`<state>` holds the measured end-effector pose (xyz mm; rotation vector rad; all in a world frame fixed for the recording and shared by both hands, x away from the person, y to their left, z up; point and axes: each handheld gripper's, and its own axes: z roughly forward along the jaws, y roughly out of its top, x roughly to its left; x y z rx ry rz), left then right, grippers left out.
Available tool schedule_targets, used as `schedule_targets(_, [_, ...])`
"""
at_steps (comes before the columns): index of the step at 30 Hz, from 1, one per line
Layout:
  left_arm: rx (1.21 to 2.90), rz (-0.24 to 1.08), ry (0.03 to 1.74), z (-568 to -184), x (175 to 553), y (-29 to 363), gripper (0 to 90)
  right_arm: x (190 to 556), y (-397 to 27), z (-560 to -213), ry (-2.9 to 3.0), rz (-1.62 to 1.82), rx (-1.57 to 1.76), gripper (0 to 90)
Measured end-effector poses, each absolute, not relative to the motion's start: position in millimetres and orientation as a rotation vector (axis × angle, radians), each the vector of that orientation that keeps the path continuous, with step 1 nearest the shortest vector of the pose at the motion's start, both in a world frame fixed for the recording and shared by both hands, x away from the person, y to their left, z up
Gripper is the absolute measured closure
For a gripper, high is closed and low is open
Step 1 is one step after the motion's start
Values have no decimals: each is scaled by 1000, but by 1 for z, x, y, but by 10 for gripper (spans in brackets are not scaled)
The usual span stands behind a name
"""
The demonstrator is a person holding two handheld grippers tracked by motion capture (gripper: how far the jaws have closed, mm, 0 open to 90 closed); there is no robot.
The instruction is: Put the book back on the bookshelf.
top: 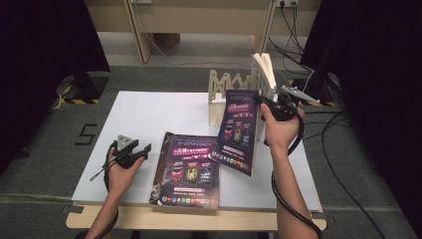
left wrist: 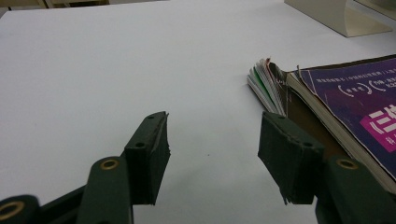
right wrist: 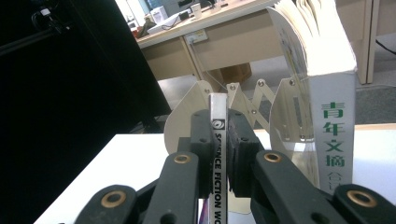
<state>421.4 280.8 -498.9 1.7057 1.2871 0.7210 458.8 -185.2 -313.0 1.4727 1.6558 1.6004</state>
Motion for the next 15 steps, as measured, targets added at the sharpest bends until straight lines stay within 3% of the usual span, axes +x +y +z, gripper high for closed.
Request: schedule_targets(15, [1710,724,1282,-499,421,281,421,459,-187,-307,1620,1609,1452,836])
